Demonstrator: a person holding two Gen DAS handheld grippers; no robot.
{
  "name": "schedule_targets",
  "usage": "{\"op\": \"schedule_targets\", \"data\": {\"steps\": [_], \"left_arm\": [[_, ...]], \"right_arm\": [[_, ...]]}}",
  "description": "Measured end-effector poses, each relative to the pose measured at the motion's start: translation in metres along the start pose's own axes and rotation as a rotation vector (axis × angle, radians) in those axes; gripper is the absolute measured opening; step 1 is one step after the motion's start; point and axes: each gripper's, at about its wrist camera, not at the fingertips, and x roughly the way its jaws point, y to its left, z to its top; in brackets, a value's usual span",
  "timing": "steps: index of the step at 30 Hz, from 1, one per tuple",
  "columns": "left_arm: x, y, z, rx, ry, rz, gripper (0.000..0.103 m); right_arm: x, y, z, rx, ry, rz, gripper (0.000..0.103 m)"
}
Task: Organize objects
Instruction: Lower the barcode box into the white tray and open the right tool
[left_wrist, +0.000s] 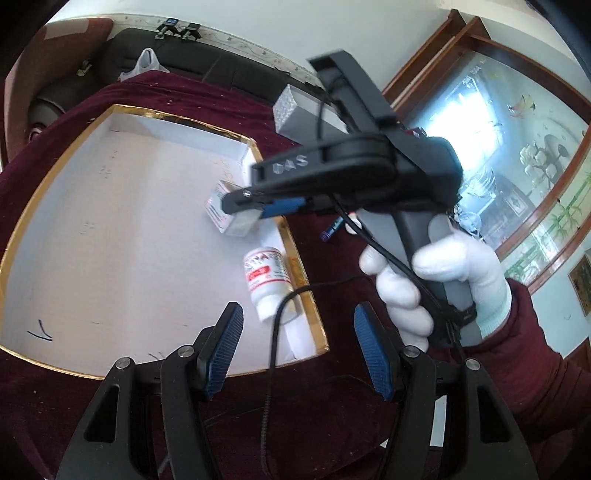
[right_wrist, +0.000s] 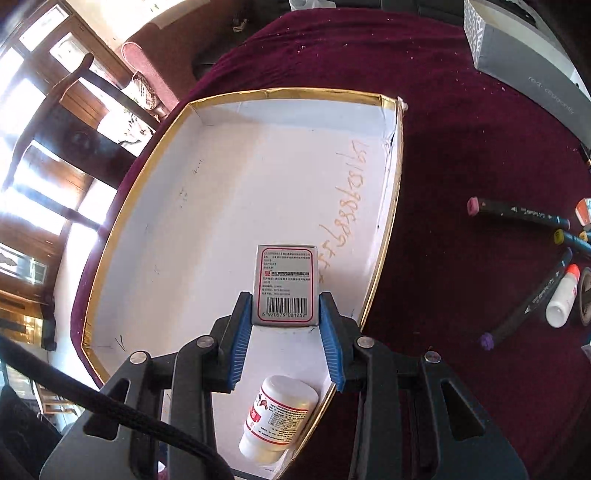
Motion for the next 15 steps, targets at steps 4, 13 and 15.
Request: {"op": "schedule_targets", "data": {"steps": [4,13,15], "left_arm": [[-0.006,0.010,0.005,-0.021,-0.029,0.029,0.057],[-0.095,0.009,0.047,0.043,-0.202,0.067,0.057],[-0.133,0.011,0.053,0.060,-0.275,0.126,0.057]], "right_arm": [[-0.022,-0.009,-0.006,0.031,-0.073,0.057,0.039],[-0.179,-0.067,-0.063,0.088,-0.397,-0.098,0.049],[-0.234,-0.091,-0.092,0.119,-0.477,-0.220,0.058]]}}
